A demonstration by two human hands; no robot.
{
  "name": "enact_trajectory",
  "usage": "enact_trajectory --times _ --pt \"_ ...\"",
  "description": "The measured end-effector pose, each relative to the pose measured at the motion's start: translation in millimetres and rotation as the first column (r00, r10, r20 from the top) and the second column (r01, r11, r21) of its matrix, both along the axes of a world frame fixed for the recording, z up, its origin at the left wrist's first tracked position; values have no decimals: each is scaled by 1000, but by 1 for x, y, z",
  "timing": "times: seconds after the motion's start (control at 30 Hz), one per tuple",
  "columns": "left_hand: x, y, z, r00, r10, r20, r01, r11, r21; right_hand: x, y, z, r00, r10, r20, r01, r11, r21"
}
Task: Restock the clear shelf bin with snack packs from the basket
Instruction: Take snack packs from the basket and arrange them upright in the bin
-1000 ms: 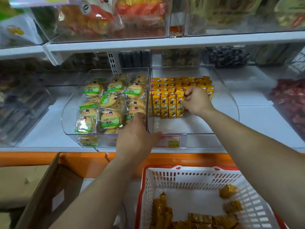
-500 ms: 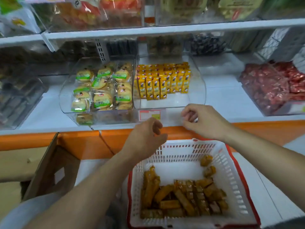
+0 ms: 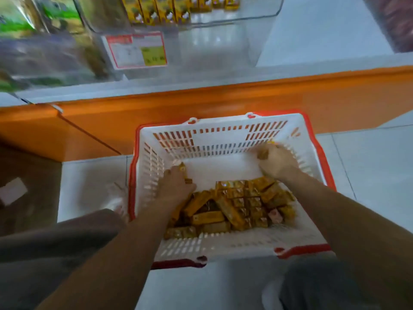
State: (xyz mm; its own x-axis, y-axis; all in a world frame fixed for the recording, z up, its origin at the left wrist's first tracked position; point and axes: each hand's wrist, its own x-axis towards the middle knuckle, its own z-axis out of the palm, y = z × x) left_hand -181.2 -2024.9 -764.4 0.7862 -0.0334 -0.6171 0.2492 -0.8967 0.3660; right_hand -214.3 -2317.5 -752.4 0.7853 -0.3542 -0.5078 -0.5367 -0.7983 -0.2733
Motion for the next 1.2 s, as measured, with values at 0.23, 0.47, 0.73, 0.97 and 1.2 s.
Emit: enact_trajectory --times 0.23,0.47,0.73,0.97,1.2 --pt "-15 11 -52 996 80 28 -77 993 -85 -1 7 -51 969 94 -228 -140 970 -199" --pt "2 6 -69 995 77 -63 -84 988 -127 13 12 -56 962 92 -257 -123 986 -109" --pt "8 -4 -74 968 222 -113 -246 927 -282 29 23 -70 964 146 -223 -71 947 314" --pt "35 -17 -77 972 32 -231 -71 984 -165 43 50 -89 868 415 -273 -323 889 324" --pt "44 -16 -84 962 -52 -266 5 984 -177 48 54 -96 777 525 -347 -416 843 342"
